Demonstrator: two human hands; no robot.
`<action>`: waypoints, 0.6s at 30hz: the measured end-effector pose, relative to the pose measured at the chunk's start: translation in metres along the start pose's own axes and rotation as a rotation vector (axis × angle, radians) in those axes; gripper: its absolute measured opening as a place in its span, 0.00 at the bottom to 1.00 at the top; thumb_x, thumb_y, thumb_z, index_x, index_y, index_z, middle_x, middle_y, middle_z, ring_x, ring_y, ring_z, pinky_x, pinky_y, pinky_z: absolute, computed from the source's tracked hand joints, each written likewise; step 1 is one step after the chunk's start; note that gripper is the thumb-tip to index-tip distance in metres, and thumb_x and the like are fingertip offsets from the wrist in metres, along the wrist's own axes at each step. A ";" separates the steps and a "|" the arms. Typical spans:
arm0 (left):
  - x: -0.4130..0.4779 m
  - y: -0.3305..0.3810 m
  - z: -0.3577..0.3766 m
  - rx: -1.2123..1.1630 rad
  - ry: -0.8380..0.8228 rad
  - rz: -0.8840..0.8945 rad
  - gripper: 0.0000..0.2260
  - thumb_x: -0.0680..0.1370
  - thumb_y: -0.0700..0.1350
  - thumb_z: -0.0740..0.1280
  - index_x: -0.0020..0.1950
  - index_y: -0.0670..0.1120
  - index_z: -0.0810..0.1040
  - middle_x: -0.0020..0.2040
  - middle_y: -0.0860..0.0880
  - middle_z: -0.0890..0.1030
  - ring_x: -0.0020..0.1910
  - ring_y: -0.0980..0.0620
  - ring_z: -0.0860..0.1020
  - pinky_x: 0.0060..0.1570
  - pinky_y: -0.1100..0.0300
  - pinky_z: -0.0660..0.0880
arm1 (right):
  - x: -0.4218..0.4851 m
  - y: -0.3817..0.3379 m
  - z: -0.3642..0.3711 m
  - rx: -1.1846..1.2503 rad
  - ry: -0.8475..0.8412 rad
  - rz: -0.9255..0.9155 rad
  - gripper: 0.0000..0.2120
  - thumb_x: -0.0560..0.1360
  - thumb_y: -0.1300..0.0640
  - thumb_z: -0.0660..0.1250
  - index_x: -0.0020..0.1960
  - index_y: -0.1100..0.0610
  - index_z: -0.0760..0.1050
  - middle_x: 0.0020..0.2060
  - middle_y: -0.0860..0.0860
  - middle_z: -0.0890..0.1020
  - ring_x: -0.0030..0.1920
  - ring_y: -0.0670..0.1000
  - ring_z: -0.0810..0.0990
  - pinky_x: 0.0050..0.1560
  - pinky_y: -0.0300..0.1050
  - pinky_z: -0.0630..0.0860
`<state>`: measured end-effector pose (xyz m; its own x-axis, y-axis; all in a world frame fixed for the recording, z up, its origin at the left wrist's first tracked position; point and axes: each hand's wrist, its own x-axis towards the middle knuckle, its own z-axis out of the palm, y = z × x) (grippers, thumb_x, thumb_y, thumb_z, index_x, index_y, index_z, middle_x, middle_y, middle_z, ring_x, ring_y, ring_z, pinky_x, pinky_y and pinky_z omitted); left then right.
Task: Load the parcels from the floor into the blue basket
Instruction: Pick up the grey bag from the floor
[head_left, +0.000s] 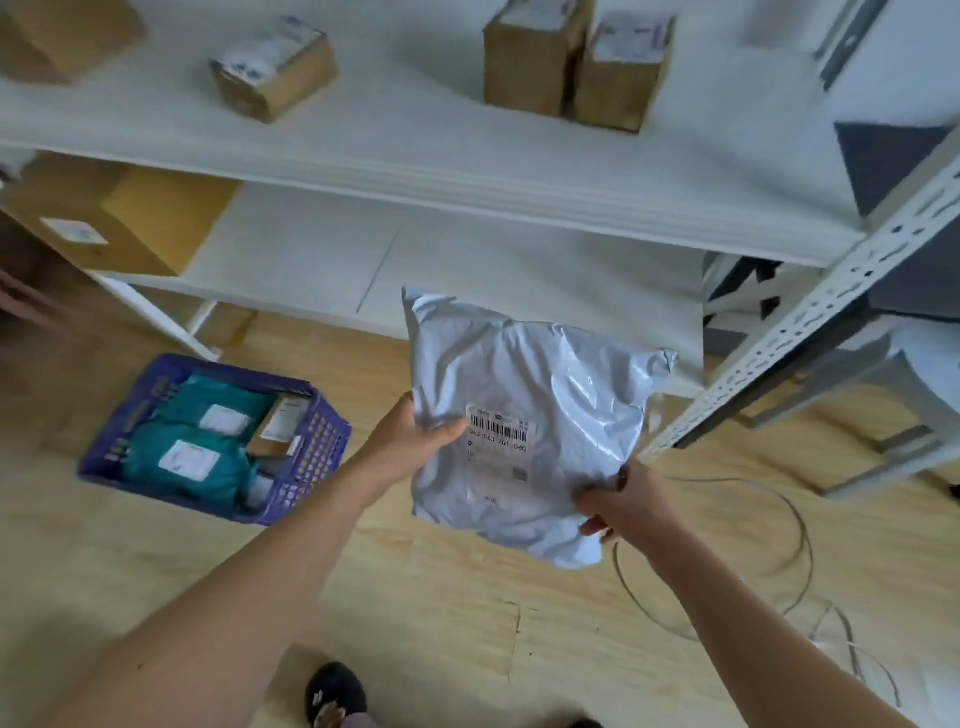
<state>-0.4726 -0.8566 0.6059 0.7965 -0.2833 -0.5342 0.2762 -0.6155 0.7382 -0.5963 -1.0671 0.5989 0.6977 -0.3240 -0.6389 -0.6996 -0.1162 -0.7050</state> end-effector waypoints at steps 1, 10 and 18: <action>-0.004 -0.004 -0.024 -0.013 0.032 -0.006 0.35 0.72 0.61 0.68 0.71 0.44 0.63 0.67 0.49 0.71 0.65 0.50 0.70 0.61 0.54 0.69 | -0.002 -0.019 0.016 -0.024 -0.006 -0.020 0.13 0.70 0.68 0.66 0.54 0.64 0.71 0.33 0.54 0.79 0.21 0.46 0.79 0.20 0.37 0.71; -0.024 -0.099 -0.237 -0.090 0.140 0.028 0.19 0.77 0.47 0.66 0.66 0.46 0.67 0.60 0.50 0.75 0.60 0.50 0.75 0.59 0.54 0.73 | -0.011 -0.145 0.212 -0.079 0.023 -0.065 0.06 0.73 0.69 0.56 0.47 0.62 0.69 0.29 0.56 0.75 0.16 0.46 0.75 0.21 0.39 0.68; -0.011 -0.181 -0.379 -0.127 0.215 -0.094 0.31 0.76 0.48 0.68 0.75 0.49 0.57 0.72 0.51 0.65 0.71 0.49 0.65 0.68 0.51 0.65 | 0.029 -0.223 0.367 -0.088 -0.058 -0.002 0.04 0.72 0.68 0.57 0.41 0.61 0.68 0.23 0.57 0.75 0.16 0.50 0.75 0.19 0.36 0.69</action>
<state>-0.3276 -0.4631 0.6344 0.8565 -0.0580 -0.5129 0.4086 -0.5310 0.7424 -0.3639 -0.7060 0.6246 0.7052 -0.2691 -0.6560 -0.7072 -0.1998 -0.6782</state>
